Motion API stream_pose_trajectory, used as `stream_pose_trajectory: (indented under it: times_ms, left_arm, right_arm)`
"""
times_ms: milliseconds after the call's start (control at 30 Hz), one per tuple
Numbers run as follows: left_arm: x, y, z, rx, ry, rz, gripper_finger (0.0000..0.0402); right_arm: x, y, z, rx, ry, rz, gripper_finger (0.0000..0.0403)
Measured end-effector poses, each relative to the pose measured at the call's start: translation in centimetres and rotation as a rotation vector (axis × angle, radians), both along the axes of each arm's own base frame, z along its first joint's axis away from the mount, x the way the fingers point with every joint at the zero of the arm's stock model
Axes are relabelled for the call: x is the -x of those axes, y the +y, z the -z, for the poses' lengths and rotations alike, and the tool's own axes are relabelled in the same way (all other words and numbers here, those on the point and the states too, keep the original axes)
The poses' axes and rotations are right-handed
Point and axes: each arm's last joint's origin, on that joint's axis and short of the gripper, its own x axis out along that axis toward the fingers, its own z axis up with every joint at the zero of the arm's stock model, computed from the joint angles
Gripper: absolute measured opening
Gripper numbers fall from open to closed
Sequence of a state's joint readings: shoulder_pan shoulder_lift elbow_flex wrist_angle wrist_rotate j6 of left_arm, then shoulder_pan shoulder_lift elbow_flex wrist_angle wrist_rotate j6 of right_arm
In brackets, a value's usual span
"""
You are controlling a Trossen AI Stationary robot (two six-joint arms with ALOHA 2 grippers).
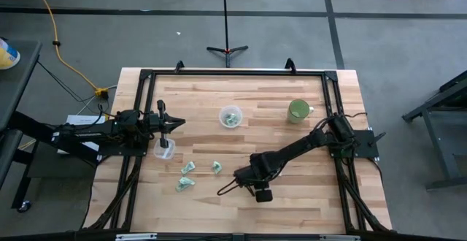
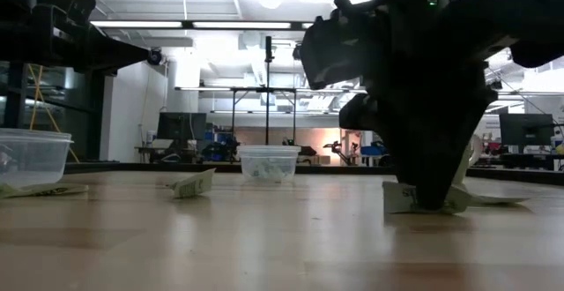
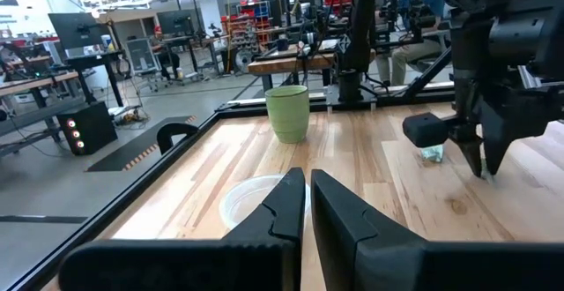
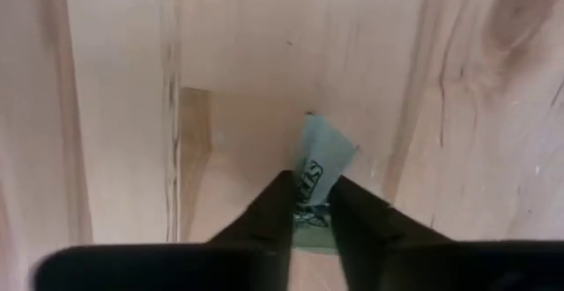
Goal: Pick and place Stevia / Truvia into bins
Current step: Put the stevia packet into the right transparent container
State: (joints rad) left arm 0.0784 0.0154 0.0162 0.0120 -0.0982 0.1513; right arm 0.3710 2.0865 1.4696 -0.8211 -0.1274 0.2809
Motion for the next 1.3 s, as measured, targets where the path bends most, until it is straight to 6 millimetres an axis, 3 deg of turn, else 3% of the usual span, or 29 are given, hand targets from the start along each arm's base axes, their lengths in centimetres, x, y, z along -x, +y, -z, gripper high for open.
stream_pose_trajectory:
  times_ms: [100, 367, 667, 733, 1000, 1133, 1300]
  left_arm:
    - [0.0, 0.0, 0.0, 0.000, -0.001, 0.000, 0.0060]
    - [0.0, 0.0, 0.0, 0.000, 0.000, 0.000, 0.0060]
    - [0.0, 0.0, 0.0, 0.000, 0.000, 0.000, 0.0060]
    - [0.0, 0.0, 0.0, 0.000, 0.000, 0.000, 0.0061]
    - [0.0, 0.0, 0.0, 0.000, 0.000, 0.000, 0.0060]
    - [0.0, 0.0, 0.0, 0.000, 0.000, 0.000, 0.0061]
    - [0.0, 0.0, 0.0, 0.000, 0.000, 0.000, 0.0060]
  right_arm:
    - [0.0, -0.1, 0.0, 0.000, -0.004, -0.028, 0.0014]
    - [-1.2, -1.9, -1.0, 0.112, -0.057, -0.115, 0.0005]
    - [-5.5, -7.0, -7.0, 0.637, -0.295, -0.142, 0.0004]
    - [-6.6, -8.7, -7.9, 0.679, -0.354, -0.117, 0.0003]
    - [-7.4, -18.5, -8.2, 0.501, -0.361, 0.127, 0.0005]
    - [-7.2, -21.2, -8.1, 0.316, -0.373, 0.162, 0.0021]
    - [-6.9, -23.2, -8.1, 0.290, -0.371, 0.239, 0.0067]
